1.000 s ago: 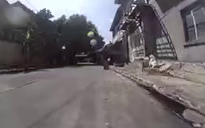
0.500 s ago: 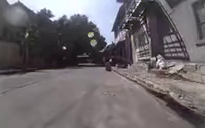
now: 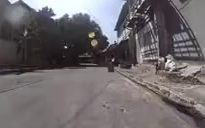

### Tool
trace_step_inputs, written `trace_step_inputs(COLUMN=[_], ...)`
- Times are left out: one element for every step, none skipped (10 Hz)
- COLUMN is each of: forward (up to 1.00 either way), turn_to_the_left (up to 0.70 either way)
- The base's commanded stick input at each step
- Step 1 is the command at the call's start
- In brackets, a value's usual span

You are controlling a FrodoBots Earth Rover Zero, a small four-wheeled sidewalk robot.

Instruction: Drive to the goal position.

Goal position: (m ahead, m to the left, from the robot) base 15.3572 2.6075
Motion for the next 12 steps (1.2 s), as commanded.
trace_step_inputs(forward=[1.00,1.00,1.00,1.00,1.00,1.00,1.00,1.00,1.00,1.00,1.00,1.00], turn_to_the_left=[0.00,0.00,0.00,0.00,0.00,0.00,0.00,0.00,0.00,0.00,0.00,0.00])
